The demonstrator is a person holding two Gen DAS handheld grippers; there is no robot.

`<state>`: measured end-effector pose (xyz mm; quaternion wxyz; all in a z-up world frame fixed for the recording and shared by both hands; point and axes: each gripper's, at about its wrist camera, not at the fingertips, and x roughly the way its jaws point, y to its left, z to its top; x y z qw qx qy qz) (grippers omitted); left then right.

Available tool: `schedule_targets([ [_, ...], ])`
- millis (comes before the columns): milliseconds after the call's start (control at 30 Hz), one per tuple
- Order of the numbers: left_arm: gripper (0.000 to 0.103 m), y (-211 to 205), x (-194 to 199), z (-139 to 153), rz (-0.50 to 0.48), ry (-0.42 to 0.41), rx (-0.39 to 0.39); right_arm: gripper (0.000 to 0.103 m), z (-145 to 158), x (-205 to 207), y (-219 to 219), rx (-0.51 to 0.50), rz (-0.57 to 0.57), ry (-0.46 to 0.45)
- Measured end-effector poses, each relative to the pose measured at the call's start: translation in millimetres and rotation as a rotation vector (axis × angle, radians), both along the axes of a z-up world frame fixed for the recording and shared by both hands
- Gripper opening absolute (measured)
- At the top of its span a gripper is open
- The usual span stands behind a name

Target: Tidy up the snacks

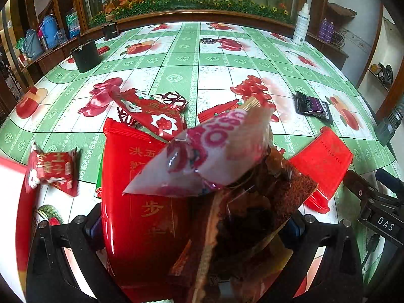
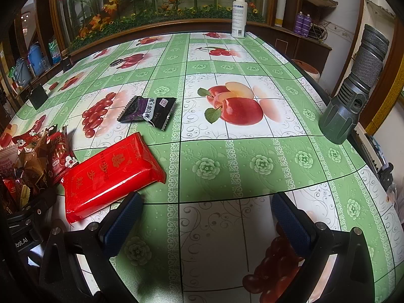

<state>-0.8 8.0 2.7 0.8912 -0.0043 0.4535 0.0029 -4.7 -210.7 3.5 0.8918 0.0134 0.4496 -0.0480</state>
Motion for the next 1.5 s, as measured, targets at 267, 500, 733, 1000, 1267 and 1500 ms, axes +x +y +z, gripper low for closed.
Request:
schedule_targets([
  [267,0.103,-0.2,-0.1,0.0,0.000,0.000,0.000,0.103,0.0,0.2,0.0,0.000,0.000,0.000],
  [500,0.103,-4.2,1.7,-2.0,0.000,0.000,0.000,0.103,-2.3,0.7,-0.4,0.000,0.000,0.000],
  [733,0.103,-4.2,1.8,-2.1,0.000,0.001,0.000,0.103,1.0,-0.3,0.2,0.000,0.000,0.000],
  [1000,0.103,-4.2,1.7,-2.0,0.000,0.001,0.000,0.103,0.2,0.0,0.1,0.000,0.000,0.001],
  [1267,0.103,-4.3,1.5,-2.0,0.000,0.001,0.000,0.103,-0.4,0.2,-0.1,0.000,0.000,0.001],
  [1500,0.103,-4.2,1.6,-1.9,0.000,0.001,0.000,0.103,0.4,-0.1,0.1,0.000,0.000,0.001],
])
